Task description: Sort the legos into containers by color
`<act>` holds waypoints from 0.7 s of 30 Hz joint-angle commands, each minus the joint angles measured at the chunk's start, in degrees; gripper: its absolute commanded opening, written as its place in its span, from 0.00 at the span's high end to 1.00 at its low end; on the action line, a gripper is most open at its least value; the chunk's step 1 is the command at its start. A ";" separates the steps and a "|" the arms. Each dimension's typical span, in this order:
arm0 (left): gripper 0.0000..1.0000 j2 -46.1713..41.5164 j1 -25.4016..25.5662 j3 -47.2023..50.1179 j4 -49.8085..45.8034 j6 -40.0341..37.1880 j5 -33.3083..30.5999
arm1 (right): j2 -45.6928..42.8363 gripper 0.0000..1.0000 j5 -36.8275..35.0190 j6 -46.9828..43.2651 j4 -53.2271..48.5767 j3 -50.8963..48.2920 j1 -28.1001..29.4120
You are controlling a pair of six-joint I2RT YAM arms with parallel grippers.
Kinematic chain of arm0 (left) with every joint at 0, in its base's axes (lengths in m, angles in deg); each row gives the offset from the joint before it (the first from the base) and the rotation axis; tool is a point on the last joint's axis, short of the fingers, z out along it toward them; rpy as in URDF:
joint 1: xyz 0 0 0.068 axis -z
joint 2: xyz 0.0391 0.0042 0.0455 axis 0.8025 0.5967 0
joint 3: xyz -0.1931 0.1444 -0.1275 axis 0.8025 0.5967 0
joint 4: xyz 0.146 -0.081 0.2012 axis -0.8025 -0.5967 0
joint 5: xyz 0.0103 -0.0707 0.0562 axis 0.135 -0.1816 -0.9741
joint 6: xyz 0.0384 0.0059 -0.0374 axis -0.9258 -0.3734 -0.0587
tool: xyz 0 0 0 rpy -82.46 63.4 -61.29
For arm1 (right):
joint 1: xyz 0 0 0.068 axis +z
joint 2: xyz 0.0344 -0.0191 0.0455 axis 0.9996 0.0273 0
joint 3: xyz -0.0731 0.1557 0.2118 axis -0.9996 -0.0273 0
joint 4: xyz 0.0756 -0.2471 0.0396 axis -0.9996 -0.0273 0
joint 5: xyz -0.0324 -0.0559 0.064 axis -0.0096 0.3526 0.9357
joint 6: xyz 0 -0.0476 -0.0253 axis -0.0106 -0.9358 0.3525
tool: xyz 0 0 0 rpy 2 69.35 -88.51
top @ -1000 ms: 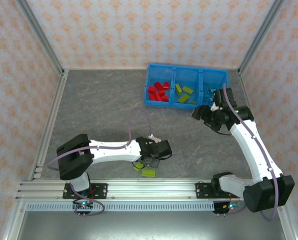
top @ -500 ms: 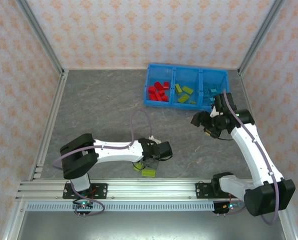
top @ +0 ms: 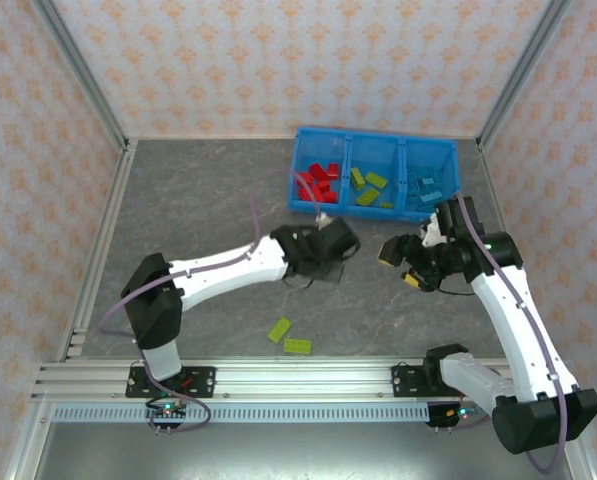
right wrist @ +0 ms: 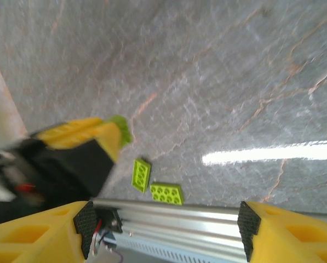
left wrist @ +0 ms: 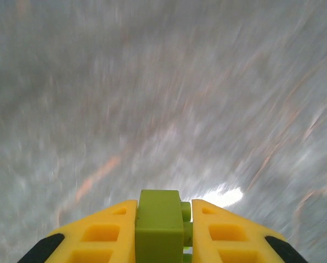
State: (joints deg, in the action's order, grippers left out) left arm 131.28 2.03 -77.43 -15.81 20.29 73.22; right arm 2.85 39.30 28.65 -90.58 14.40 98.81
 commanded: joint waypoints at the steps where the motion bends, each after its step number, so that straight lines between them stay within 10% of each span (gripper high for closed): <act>1: 0.78 5.33 -2.38 -11.84 1.15 -8.07 -5.90 | -1.36 0.29 -7.88 4.78 2.11 2.47 0.35; 13: 0.73 45.55 -10.34 -70.86 -0.84 -17.68 -7.77 | -2.67 0.28 -8.91 5.75 3.14 1.62 0.35; 21: 0.52 44.33 -11.22 -71.45 2.83 -20.22 -5.95 | -2.97 0.28 -9.74 4.62 2.14 1.36 0.35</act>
State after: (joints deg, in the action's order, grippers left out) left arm 180.54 -9.88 -145.82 -13.54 2.32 67.87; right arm 0.27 31.39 33.87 -87.45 15.41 98.81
